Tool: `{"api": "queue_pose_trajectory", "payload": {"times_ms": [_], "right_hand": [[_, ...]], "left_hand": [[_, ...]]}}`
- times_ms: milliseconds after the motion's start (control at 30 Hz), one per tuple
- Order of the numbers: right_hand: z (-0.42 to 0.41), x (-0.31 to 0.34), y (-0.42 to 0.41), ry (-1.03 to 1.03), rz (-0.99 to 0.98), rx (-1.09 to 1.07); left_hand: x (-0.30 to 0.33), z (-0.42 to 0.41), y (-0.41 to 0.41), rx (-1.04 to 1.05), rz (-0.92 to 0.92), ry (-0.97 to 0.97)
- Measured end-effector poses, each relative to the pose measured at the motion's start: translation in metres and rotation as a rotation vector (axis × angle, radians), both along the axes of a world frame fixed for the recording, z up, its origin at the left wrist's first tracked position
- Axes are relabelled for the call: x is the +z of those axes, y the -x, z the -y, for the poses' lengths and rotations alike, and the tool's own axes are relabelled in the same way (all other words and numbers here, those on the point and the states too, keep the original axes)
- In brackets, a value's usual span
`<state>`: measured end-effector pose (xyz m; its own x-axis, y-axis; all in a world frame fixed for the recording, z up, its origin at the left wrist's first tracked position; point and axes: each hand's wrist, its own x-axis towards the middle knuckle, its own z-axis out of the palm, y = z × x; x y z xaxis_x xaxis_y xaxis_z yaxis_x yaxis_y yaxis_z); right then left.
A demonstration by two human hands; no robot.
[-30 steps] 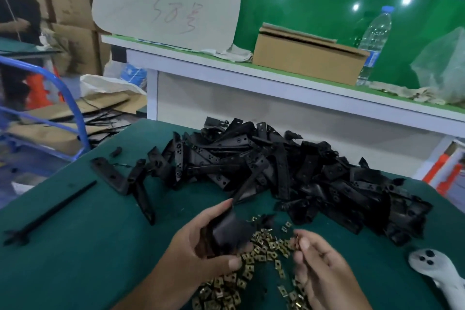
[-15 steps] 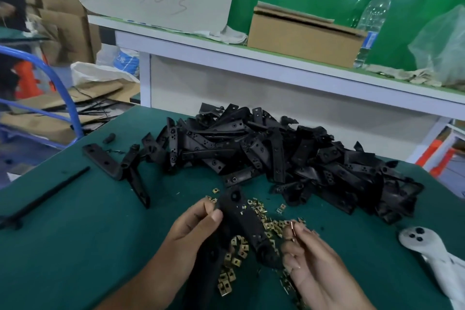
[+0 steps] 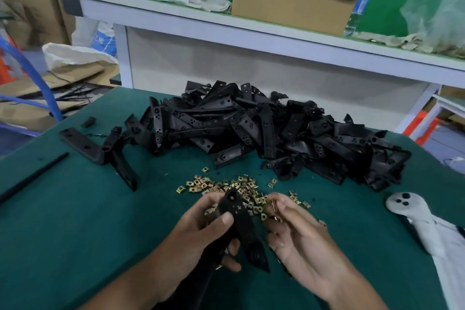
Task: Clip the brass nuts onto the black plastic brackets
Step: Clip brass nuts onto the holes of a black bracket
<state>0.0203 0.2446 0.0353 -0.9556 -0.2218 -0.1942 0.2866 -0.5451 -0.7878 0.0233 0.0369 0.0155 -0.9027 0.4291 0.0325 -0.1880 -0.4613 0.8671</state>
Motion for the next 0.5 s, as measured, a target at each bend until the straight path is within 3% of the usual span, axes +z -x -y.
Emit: {"api": "queue_pose_trajectory", "payload": {"times_ms": [167, 500], "right_hand": [[0.0045, 0.0, -0.0044, -0.115, -0.064, 0.048], [0.0072, 0.0013, -0.0075, -0.107, -0.016, 0.04]], "left_hand": [[-0.0022, -0.005, -0.0008, -0.034, 0.005, 0.052], [-0.0051, -0.0049, 0.0004, -0.029, -0.003, 0.054]]}}
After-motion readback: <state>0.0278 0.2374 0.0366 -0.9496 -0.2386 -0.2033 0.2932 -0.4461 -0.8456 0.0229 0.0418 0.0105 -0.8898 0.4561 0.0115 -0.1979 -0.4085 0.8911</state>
